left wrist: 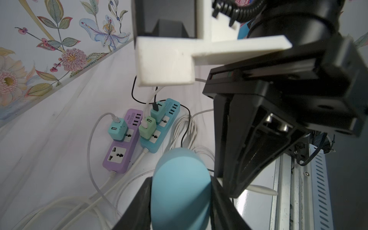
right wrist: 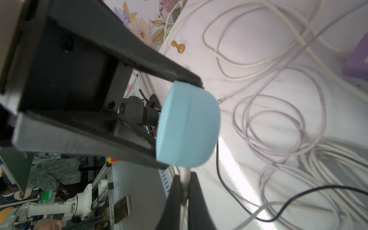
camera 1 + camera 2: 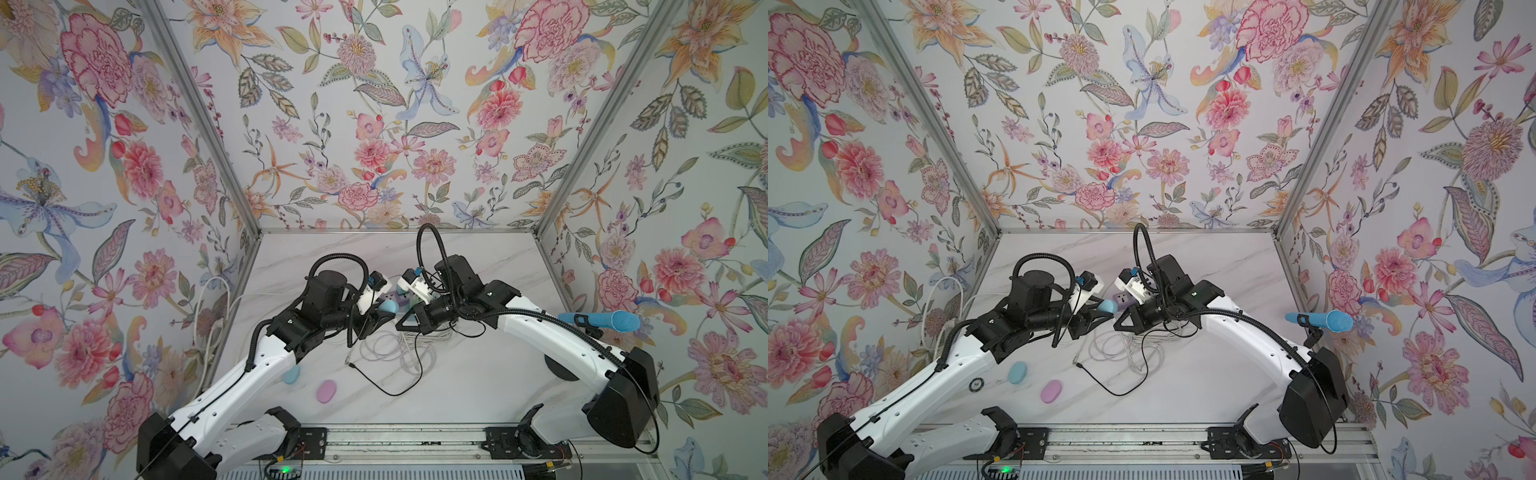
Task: Charge the bluetooth headset
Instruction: Insert the charging cable into the bluetooth headset.
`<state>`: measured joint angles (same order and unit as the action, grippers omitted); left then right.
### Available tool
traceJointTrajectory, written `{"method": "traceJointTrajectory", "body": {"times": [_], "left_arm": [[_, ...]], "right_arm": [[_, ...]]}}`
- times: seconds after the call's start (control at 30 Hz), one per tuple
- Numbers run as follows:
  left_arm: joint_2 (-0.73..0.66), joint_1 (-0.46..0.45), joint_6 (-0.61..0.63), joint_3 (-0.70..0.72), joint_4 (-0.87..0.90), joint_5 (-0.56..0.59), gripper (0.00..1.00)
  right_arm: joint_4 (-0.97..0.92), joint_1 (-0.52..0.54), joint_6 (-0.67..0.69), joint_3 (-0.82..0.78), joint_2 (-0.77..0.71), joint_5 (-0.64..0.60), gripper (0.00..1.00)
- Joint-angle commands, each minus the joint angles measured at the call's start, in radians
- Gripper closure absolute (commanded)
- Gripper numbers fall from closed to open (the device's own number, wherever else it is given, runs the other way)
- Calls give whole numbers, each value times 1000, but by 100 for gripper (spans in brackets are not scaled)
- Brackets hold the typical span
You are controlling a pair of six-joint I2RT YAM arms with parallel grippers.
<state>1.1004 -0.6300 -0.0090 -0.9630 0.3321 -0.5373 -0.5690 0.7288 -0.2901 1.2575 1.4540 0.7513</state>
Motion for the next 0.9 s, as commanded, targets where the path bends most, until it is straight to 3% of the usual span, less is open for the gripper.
{"method": "traceJointTrajectory", "body": {"times": [0.0, 0.2, 0.57, 0.87], "left_arm": [[20, -80, 24, -48, 101, -137, 100], [35, -116, 8, -61, 130, -144, 100], [34, -140, 6, -45, 144, -108, 100], [22, -155, -16, -50, 98, -147, 100]], "right_arm": [[35, -23, 56, 84, 42, -80, 100], [-24, -48, 114, 163, 96, -129, 100], [-31, -136, 128, 213, 105, -100, 100], [-40, -108, 137, 292, 162, -96, 100]]}}
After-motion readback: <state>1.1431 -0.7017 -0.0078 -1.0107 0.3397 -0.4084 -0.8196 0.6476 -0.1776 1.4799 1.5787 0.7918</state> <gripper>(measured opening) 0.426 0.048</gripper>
